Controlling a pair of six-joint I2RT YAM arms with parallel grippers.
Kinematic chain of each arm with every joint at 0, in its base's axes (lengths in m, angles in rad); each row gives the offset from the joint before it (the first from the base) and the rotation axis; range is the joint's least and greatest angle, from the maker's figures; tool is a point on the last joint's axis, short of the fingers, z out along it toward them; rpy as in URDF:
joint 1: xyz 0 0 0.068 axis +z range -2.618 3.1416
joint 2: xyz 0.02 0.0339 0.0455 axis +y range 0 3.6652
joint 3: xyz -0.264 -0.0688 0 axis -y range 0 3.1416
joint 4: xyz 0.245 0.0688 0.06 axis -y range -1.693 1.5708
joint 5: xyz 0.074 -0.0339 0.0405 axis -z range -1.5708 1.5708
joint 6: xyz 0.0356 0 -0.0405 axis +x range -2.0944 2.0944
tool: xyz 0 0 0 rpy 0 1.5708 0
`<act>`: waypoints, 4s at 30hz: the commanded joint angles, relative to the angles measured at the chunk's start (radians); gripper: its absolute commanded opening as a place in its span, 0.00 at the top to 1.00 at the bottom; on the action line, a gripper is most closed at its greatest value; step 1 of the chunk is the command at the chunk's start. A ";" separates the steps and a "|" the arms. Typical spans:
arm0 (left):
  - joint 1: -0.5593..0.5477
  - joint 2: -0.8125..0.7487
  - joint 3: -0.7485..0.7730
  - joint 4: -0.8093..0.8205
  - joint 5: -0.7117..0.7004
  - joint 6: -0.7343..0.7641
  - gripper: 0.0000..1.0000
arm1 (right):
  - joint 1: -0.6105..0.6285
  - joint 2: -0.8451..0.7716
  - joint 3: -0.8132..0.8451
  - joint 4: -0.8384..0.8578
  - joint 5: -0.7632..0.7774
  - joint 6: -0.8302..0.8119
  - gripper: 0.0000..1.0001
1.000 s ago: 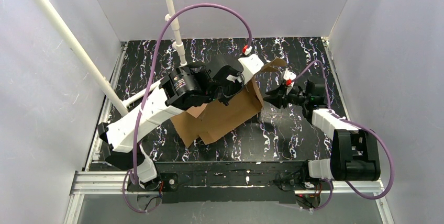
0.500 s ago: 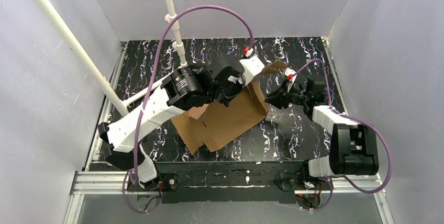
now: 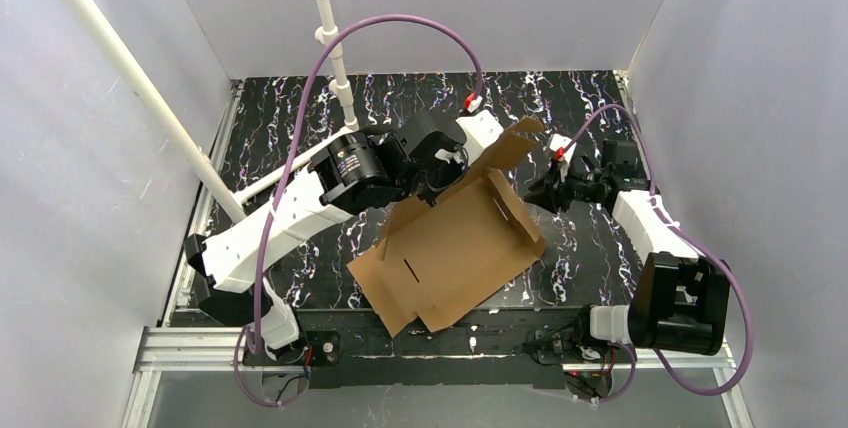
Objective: Fold the paper box
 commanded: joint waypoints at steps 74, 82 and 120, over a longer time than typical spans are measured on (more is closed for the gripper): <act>0.258 -0.277 -0.575 0.405 0.027 -0.422 1.00 | 0.152 0.068 -0.095 0.310 0.485 0.581 0.83; 0.271 -0.259 -0.550 0.420 0.110 -0.374 1.00 | 0.263 0.016 -0.091 0.298 0.594 0.460 0.97; 0.300 -0.196 -0.478 0.477 0.118 0.037 1.00 | 0.126 -0.145 0.015 -0.119 0.475 0.087 0.36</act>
